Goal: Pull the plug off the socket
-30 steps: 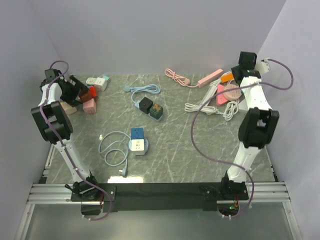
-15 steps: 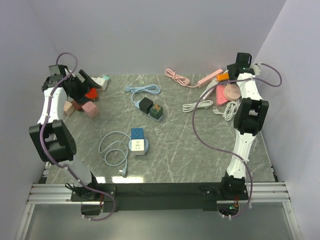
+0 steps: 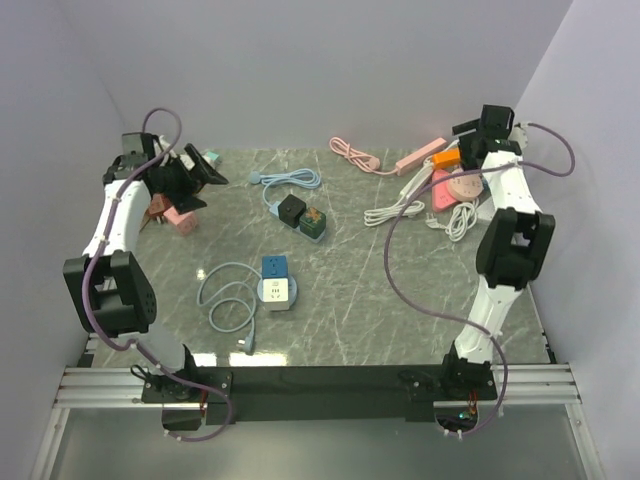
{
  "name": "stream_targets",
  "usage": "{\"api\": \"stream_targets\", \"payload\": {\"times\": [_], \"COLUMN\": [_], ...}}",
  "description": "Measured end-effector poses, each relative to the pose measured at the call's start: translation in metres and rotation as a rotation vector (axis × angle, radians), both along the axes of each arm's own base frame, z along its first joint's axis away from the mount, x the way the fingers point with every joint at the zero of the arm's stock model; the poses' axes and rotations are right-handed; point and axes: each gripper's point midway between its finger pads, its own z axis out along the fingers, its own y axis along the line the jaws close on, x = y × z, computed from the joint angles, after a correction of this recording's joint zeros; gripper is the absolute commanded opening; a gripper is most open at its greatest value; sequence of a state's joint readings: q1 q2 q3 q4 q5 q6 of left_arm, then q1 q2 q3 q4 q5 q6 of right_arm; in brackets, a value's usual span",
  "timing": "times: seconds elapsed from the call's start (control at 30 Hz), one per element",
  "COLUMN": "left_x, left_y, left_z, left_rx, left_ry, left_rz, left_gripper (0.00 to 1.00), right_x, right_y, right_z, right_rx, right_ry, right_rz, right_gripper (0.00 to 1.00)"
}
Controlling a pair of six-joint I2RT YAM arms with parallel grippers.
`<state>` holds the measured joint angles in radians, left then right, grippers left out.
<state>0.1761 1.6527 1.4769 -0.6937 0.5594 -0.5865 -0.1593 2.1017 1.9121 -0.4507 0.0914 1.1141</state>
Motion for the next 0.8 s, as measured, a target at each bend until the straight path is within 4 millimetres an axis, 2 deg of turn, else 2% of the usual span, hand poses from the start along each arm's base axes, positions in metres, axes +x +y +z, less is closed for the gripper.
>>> {"api": "stream_targets", "payload": {"times": [0.1,0.17,0.2,0.23,0.3,0.33,0.4,0.47,0.5,0.57,0.63,0.7,0.8], "left_x": [-0.004,-0.008,-0.012,-0.015,-0.024,-0.028,-0.035,-0.043,-0.05,-0.065,-0.079,-0.094,-0.11], "left_y": [-0.025,-0.039,-0.047,-0.052,-0.06,-0.062,-0.069,-0.079,-0.086,-0.102,-0.115,-0.127,-0.132], "left_z": [0.0,-0.004,-0.007,-0.011,-0.019,-0.023,-0.029,-0.034,-0.037,-0.046,-0.052,-0.059,-0.072], "left_rx": [-0.003,-0.003,-0.004,-0.006,-0.008,-0.007,0.015,0.049,0.073,0.128,0.178,0.231,0.315], "left_ry": [-0.002,-0.001,0.005,0.013,0.033,0.043,0.06,0.072,0.084,0.115,0.138,0.153,0.184], "left_rz": [-0.061,-0.096,-0.114,-0.127,-0.148,-0.155,-0.183,-0.228,-0.26,-0.322,-0.375,-0.418,-0.435], "left_gripper": [0.99,0.99,0.99,0.99,0.99,0.99,0.99,0.99,0.99,1.0,0.99,0.99,1.0], "right_x": [-0.026,-0.042,-0.051,-0.064,-0.093,-0.106,-0.143,-0.18,-0.201,-0.236,-0.266,-0.285,-0.306], "right_y": [0.021,0.046,0.064,0.091,0.151,0.175,0.234,0.269,0.278,0.281,0.28,0.278,0.281], "right_z": [0.038,0.073,0.086,0.097,0.107,0.105,0.087,0.056,0.035,0.0,-0.025,-0.034,-0.031], "right_rx": [-0.046,-0.125,-0.167,-0.211,-0.269,-0.285,-0.312,-0.313,-0.307,-0.302,-0.311,-0.335,-0.36], "right_ry": [-0.032,-0.074,-0.093,-0.105,-0.127,-0.125,-0.104,-0.059,-0.013,0.081,0.157,0.191,0.178], "right_rz": [0.092,0.195,0.256,0.339,0.52,0.597,0.79,0.921,0.971,1.023,1.052,1.063,1.072], "right_gripper": [0.85,0.86,0.85,0.85,0.85,0.85,0.85,0.85,0.85,0.85,0.86,0.86,0.87]}}
